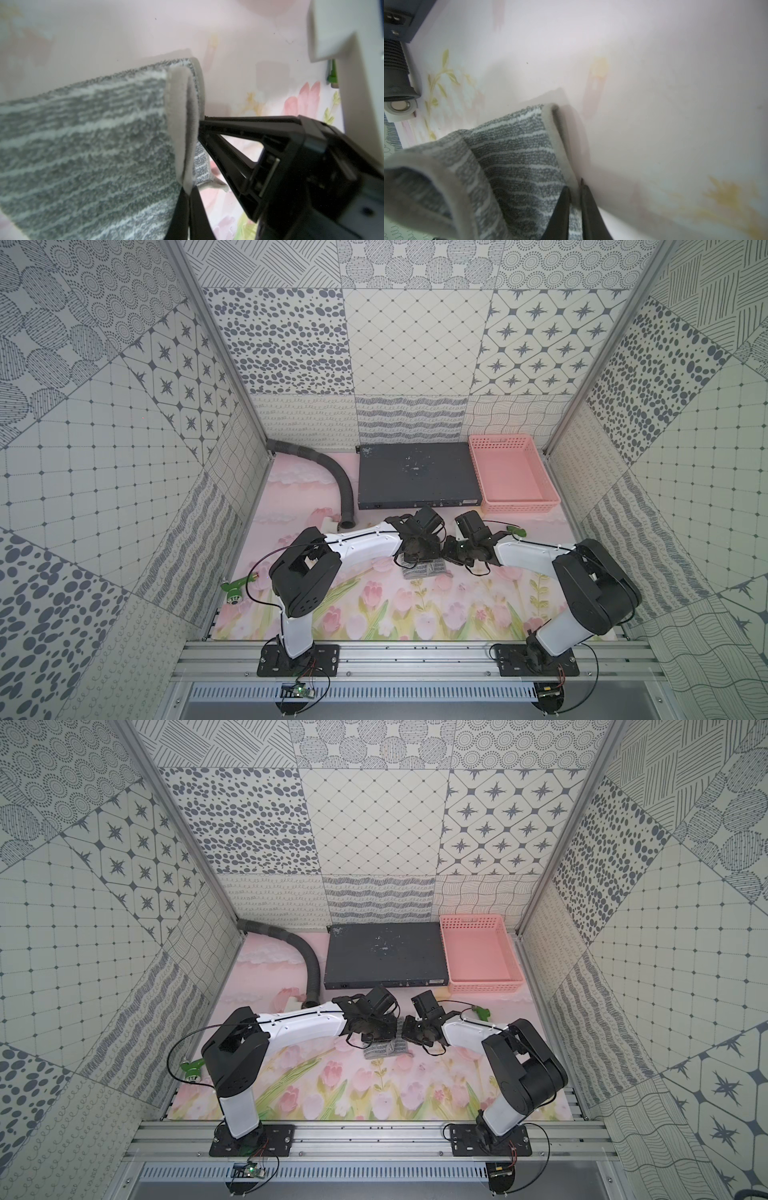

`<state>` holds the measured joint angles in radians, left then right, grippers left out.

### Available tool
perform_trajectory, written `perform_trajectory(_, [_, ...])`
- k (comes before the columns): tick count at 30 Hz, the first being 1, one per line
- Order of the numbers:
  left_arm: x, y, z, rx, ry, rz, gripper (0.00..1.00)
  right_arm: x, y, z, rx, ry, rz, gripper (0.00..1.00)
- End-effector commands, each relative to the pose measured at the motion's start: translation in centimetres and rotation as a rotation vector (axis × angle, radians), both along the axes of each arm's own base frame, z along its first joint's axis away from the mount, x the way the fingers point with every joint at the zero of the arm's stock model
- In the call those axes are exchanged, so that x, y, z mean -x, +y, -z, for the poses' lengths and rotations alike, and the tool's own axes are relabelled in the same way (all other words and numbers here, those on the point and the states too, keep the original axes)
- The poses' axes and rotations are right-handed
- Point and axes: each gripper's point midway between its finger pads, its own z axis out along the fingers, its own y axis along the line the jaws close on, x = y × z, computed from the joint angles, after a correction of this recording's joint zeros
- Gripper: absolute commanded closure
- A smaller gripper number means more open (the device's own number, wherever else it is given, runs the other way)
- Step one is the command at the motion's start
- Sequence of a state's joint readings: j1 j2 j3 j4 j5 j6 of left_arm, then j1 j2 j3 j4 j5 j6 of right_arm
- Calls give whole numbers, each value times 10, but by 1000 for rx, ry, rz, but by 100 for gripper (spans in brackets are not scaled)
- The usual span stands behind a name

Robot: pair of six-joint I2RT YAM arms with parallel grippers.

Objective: Fold the square dishcloth
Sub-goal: Fold the cleaning item at the center of the board.

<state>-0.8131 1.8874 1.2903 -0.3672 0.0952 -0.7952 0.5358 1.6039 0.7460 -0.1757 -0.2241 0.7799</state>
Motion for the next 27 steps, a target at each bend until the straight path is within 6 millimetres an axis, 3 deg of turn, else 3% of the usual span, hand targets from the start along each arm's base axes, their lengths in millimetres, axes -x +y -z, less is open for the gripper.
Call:
perform_trajectory(1, [-3, -11, 0, 54, 23, -67, 100, 3, -1, 9, 20, 26, 9, 86])
perform_trajectory(27, [-3, -25, 11, 108, 77, -119, 100, 4, -2, 8, 14, 18, 9, 85])
